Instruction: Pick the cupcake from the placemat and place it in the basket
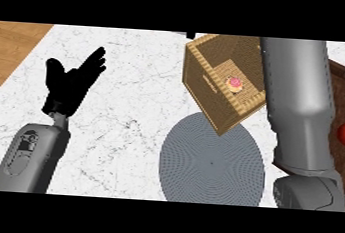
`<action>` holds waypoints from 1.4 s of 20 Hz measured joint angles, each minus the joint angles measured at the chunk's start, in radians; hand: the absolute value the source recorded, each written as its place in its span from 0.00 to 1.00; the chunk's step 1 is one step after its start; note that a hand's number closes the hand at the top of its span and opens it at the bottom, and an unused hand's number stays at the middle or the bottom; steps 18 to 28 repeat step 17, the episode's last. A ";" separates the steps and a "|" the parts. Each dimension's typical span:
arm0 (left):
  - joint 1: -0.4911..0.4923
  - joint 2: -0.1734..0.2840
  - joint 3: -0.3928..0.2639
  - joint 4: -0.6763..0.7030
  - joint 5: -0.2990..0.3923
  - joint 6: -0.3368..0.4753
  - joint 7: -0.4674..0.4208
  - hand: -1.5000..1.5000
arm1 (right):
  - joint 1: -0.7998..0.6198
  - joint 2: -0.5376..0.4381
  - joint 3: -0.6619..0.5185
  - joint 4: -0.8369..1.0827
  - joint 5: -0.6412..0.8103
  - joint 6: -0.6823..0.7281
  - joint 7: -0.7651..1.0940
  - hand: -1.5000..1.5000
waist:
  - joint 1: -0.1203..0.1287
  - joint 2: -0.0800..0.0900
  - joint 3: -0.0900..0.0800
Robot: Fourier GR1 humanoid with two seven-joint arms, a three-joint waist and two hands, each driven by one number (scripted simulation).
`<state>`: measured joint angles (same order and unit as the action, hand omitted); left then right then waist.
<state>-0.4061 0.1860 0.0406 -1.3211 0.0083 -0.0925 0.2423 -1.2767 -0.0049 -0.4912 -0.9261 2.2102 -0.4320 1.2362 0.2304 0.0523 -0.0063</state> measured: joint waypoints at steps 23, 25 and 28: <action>-0.010 -0.010 -0.010 0.032 -0.003 -0.006 0.005 0.50 | 0.028 0.005 0.032 -0.303 0.054 -0.071 0.016 0.00 | 0.017 -0.033 0.001; -0.010 -0.010 -0.010 0.032 -0.003 -0.006 0.005 0.50 | 0.028 0.005 0.032 -0.303 0.054 -0.071 0.016 0.00 | 0.017 -0.033 0.001; -0.010 -0.010 -0.010 0.032 -0.003 -0.006 0.005 0.50 | 0.028 0.005 0.032 -0.303 0.054 -0.071 0.016 0.00 | 0.017 -0.033 0.001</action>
